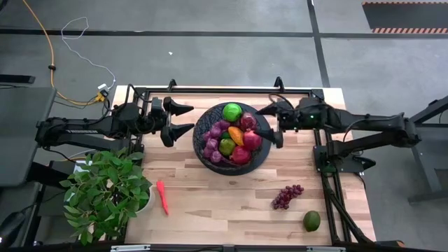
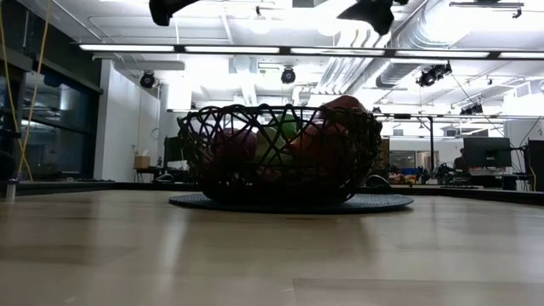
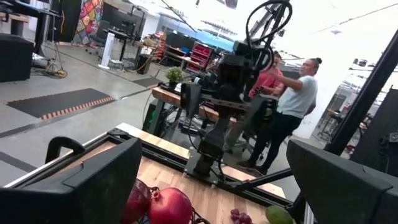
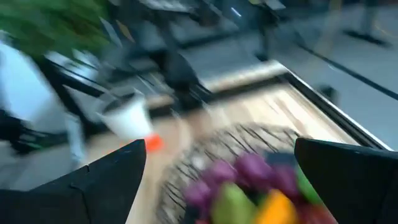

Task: Build produce basket
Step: Put the green lime into basket

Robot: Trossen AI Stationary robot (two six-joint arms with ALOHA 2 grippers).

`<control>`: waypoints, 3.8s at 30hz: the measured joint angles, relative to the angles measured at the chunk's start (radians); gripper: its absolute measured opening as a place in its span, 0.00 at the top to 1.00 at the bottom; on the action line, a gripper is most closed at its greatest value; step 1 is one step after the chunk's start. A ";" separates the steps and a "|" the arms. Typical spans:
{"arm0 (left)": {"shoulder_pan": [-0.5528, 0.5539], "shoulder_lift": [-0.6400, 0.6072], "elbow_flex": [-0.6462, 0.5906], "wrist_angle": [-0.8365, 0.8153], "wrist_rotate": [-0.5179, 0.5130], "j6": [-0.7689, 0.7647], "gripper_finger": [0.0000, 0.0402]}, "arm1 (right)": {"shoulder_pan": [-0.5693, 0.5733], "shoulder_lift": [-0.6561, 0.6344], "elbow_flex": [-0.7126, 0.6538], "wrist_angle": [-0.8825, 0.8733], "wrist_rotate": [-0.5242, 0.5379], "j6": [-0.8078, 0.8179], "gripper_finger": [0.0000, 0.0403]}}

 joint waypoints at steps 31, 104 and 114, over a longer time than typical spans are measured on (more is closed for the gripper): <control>0.000 0.000 0.000 0.000 0.006 0.014 0.03 | 0.000 0.002 -0.175 0.432 -0.076 0.162 0.03; -0.002 0.000 0.000 -0.022 0.080 0.078 0.03 | 0.972 0.574 -0.146 -0.408 -0.454 2.053 0.16; -0.002 0.000 0.000 -0.022 0.080 0.078 0.03 | 0.952 0.540 -0.119 -0.418 -0.518 1.820 0.30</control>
